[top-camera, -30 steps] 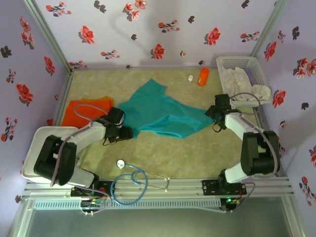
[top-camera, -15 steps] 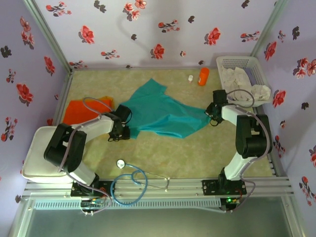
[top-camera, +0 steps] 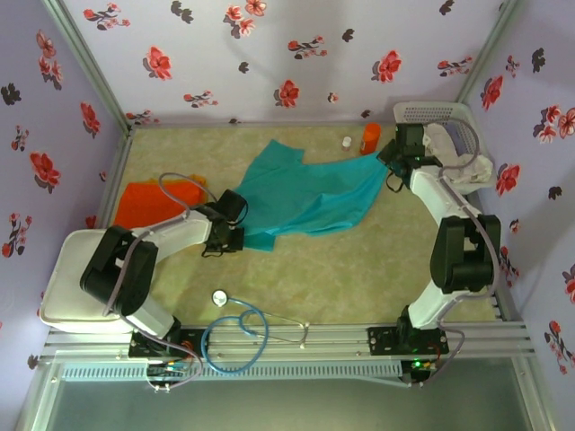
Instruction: Fold and stack the t-shirts
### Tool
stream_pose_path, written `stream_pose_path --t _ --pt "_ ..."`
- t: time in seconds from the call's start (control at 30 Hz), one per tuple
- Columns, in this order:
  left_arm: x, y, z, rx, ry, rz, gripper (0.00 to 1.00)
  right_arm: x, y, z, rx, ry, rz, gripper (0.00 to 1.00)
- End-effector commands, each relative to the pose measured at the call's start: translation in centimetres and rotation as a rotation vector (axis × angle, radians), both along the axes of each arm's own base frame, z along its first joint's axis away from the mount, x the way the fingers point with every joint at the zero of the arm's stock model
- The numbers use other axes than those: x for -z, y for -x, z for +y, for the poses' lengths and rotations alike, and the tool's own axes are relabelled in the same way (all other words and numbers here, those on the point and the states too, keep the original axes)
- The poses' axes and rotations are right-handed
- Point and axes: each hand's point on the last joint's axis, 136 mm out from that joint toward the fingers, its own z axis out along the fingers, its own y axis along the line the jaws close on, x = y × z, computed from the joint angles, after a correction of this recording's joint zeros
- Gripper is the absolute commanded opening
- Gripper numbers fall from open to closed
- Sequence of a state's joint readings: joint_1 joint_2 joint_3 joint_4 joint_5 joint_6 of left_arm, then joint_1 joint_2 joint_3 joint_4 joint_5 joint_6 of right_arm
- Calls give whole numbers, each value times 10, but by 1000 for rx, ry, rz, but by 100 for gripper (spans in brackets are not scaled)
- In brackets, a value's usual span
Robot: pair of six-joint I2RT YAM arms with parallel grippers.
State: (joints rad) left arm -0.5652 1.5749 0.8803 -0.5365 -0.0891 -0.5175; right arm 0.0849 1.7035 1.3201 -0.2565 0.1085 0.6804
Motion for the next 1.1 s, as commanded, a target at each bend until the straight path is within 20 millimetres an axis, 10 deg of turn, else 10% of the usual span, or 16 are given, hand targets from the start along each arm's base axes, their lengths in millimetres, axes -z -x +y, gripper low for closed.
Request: stream_pose_path --t 0.0,0.13,0.23,0.43,1.07 --pt "-15 3 0 1 17 -24 0 15 -14 11 -51 20 77 22" --pt "-25 8 -7 1 58 -30 31 22 -10 27 -99 64 98 83" --pt "-36 11 -22 12 115 -43 45 17 3 32 -107 67 74 99" --pt "-48 14 -57 106 97 -84 54 11 46 33 -117 83 99 99" --pt "16 -13 -118 240 -29 -10 41 86 167 22 -14 -15 257 86"
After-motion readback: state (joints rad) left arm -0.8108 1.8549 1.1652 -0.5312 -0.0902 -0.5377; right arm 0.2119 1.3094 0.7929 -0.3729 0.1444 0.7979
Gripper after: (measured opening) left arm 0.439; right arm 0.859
